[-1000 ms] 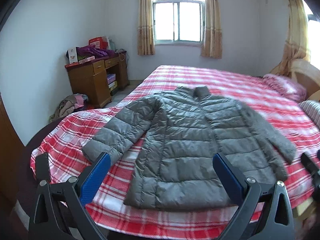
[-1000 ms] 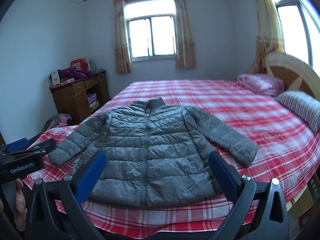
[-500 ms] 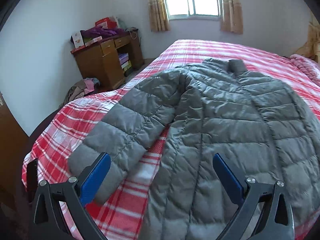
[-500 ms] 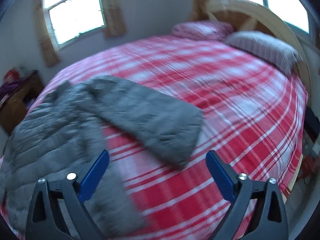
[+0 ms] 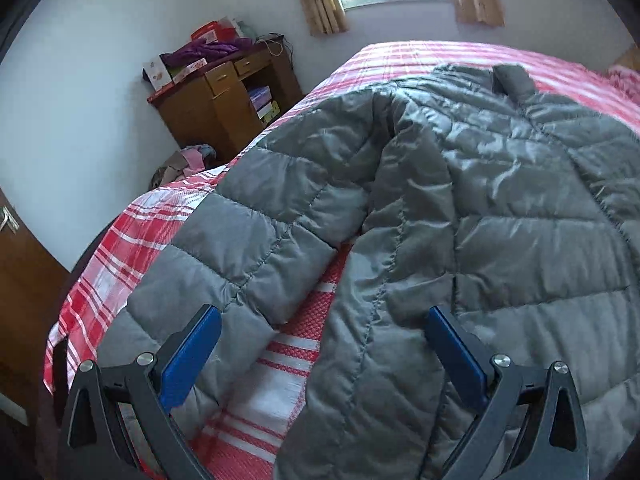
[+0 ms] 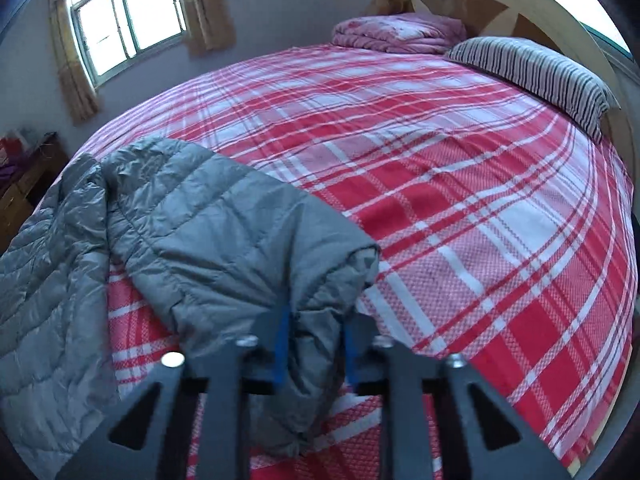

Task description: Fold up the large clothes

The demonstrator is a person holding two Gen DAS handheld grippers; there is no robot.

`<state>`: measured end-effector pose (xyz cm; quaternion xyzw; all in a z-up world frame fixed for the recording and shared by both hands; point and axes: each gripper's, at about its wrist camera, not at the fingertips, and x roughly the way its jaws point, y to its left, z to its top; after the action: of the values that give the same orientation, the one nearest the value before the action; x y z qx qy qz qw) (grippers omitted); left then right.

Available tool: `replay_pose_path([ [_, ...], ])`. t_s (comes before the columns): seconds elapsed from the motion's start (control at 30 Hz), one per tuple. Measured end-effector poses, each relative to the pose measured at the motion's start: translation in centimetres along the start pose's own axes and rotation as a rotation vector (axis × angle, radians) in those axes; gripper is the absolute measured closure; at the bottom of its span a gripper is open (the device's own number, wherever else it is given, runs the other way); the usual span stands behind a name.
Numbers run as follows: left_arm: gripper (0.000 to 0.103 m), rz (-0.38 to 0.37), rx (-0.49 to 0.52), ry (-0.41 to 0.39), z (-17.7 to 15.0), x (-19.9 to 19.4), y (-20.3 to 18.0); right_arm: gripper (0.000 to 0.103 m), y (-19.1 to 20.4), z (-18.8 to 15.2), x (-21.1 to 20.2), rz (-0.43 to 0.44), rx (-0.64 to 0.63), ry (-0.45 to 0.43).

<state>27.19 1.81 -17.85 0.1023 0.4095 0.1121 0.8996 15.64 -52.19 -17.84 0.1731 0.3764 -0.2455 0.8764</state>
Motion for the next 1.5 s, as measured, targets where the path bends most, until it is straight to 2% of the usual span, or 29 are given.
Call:
replay_pose_path([
  [0.17, 0.001, 0.0, 0.018, 0.012, -0.7, 0.5, 1.2, 0.086, -2.3, 0.1, -0.1, -0.033, 0.034, -0.019],
  [0.27, 0.001, -0.03, 0.019, 0.011, -1.0, 0.3, 2.4, 0.086, -2.8, 0.9, -0.4, -0.073, 0.03, -0.038],
  [0.33, 0.001, -0.043, 0.014, 0.007, -0.9, -0.2, 3.4, 0.087, -2.6, 1.8, -0.7, -0.085, 0.026, -0.057],
  [0.43, 0.001, -0.074, -0.017, -0.019, 0.0, -1.6, 5.1, 0.087, -0.8, 3.2, -3.1, -0.094, -0.019, -0.133],
  [0.57, 0.001, -0.071, -0.061, -0.065, 1.9, -3.2, 6.8, 0.087, 4.8, 5.6, -7.9, -0.066, -0.139, -0.268],
  [0.63, 0.001, -0.063, -0.082, -0.078, 2.6, -3.7, 7.4, 0.087, 9.3, 6.6, -10.3, -0.041, -0.234, -0.334],
  [0.83, 0.001, -0.068, -0.13, -0.08, 4.6, -2.9, 8.1, 0.088, 21.4, 6.2, -12.8, 0.052, -0.451, -0.423],
  [1.0, 0.001, -0.079, -0.146, -0.058, 4.9, -1.4, 7.9, 0.088, 29.3, 2.9, -10.5, 0.132, -0.562, -0.4],
  [1.17, 0.001, -0.072, -0.139, -0.014, 5.0, 0.2, 7.6, 0.085, 34.2, -1.2, -5.8, 0.189, -0.619, -0.323],
  [1.2, 0.001, -0.069, -0.136, -0.014, 5.1, 0.3, 7.7, 0.079, 34.6, -1.8, -4.8, 0.211, -0.613, -0.294],
  [1.23, 0.001, -0.065, -0.136, -0.015, 5.3, 0.3, 7.7, 0.062, 34.9, -2.3, -3.8, 0.234, -0.607, -0.251],
  [1.27, 0.001, -0.062, -0.136, -0.016, 5.4, 0.3, 7.8, 0.052, 35.1, -2.8, -3.6, 0.257, -0.606, -0.222],
  [1.3, 0.001, -0.061, -0.137, -0.019, 5.6, 0.2, 7.7, 0.034, 35.1, -3.3, -3.6, 0.291, -0.608, -0.21],
  [1.33, 0.001, -0.061, -0.14, -0.021, 5.9, 0.1, 7.7, 0.028, 35.2, -3.9, -4.3, 0.319, -0.612, -0.219],
  [1.47, 0.001, -0.1, -0.145, -0.047, 7.2, -1.4, 6.5, 0.023, 33.5, -5.5, -8.4, 0.395, -0.634, -0.287],
  [1.5, 0.001, -0.125, -0.136, -0.055, 7.6, -2.0, 5.6, 0.016, 32.5, -5.5, -9.4, 0.409, -0.62, -0.31],
])
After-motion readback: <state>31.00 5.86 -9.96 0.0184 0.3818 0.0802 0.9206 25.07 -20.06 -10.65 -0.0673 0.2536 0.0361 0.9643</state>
